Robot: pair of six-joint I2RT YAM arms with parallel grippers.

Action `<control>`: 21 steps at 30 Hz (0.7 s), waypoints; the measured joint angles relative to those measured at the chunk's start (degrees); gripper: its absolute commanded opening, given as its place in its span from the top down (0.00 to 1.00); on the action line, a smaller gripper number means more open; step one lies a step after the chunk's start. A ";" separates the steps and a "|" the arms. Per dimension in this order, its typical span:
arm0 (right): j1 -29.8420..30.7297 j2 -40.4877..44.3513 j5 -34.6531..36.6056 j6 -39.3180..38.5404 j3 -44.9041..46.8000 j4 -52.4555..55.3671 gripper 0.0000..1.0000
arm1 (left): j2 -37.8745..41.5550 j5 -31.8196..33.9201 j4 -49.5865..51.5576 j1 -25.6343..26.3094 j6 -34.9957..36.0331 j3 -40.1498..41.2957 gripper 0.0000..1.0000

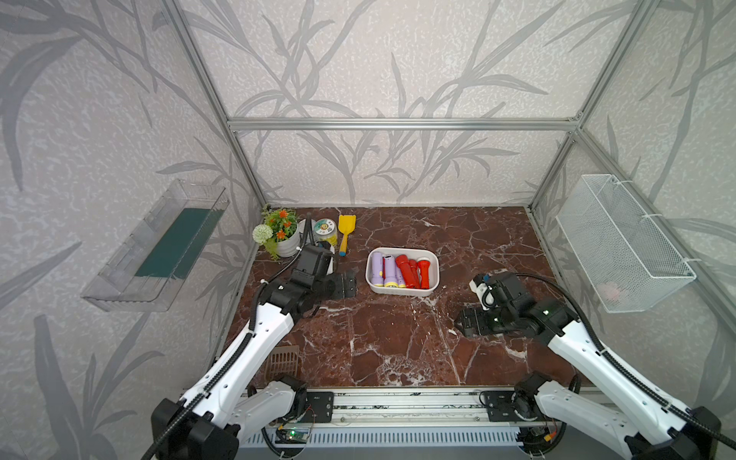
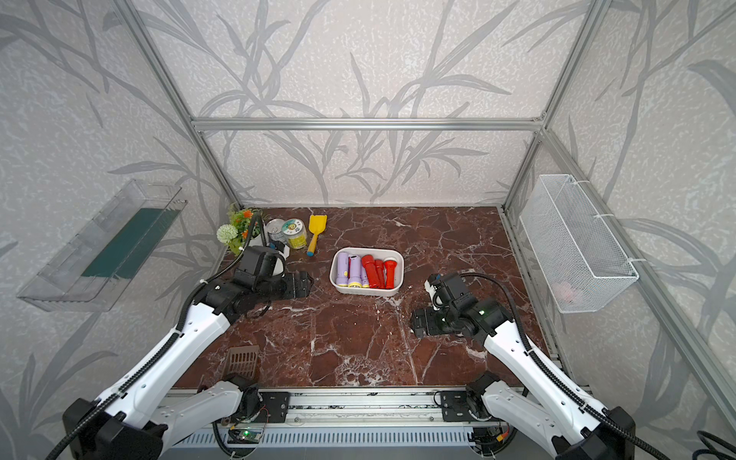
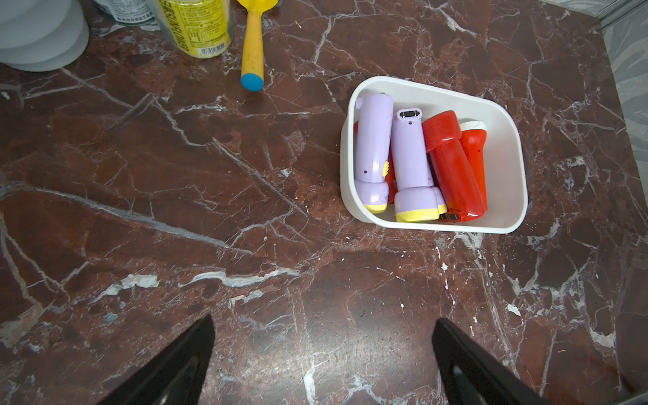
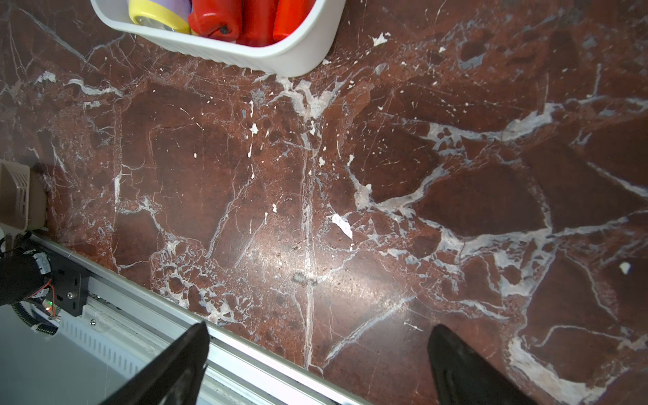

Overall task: Put the flashlights into the storage boxes
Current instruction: Reset both arms

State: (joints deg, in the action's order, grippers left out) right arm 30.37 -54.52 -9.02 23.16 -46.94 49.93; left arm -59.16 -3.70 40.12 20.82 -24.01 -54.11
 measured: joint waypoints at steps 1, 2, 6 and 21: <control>0.00 -0.81 0.09 -0.42 -0.31 -0.46 0.01 | 0.48 0.48 -0.09 0.00 0.02 0.39 0.01; 0.00 -1.75 0.35 -0.79 -0.79 -0.85 0.01 | 0.79 0.94 -0.37 0.00 0.04 0.72 0.01; 0.00 -5.16 2.03 -2.45 -2.86 -3.54 0.01 | 0.92 3.02 -3.02 0.00 0.90 2.38 0.01; -0.09 -2.32 14.34 -16.26 1.40 -25.09 0.01 | 11.06 20.35 -27.02 -0.81 14.86 20.09 0.01</control>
State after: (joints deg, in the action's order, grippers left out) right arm 30.28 -56.84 5.32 6.90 -45.54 24.84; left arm -48.10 16.64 13.10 20.01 -9.15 -34.02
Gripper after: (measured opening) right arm 0.992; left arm 0.993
